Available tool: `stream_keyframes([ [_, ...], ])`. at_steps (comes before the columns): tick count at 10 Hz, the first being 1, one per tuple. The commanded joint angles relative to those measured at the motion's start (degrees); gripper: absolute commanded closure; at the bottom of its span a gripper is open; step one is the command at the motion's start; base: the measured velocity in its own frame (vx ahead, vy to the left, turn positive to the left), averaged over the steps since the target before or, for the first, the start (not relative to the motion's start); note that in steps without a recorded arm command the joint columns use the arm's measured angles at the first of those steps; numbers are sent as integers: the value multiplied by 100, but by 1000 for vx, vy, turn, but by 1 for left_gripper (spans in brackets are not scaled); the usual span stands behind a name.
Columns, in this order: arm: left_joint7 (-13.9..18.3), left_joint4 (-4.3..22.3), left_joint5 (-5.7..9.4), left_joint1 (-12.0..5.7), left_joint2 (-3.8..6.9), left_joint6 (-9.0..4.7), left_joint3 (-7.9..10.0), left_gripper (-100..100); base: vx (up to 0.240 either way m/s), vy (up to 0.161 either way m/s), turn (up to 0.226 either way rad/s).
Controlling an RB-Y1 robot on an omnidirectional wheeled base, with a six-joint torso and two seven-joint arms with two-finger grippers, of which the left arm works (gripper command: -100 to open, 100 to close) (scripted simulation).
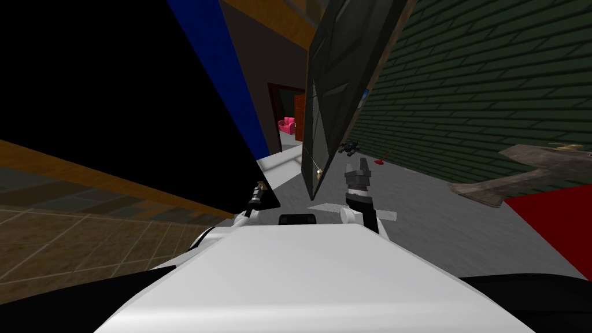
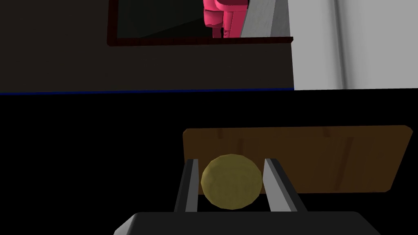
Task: Pull the door open
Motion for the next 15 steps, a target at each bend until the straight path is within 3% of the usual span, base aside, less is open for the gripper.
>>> stream_keyframes([
  [1,97,-48,-57,43,30,-24,-80,100,-218,70,-67],
  [3,108,13,-75,22,27,-49,-105,100,-135,34,-45],
  [7,445,11,-292,129,192,-307,-399,100,-222,69,-81],
  [8,445,11,-292,129,192,-307,-399,100,-122,33,-19],
  [12,709,-5,-461,206,335,-517,-626,100,-168,53,-56],
  [13,673,-91,-444,222,310,-438,-604,100,-73,21,-20],
  [15,752,-182,-466,299,361,-499,-811,100,-180,80,-69],
])
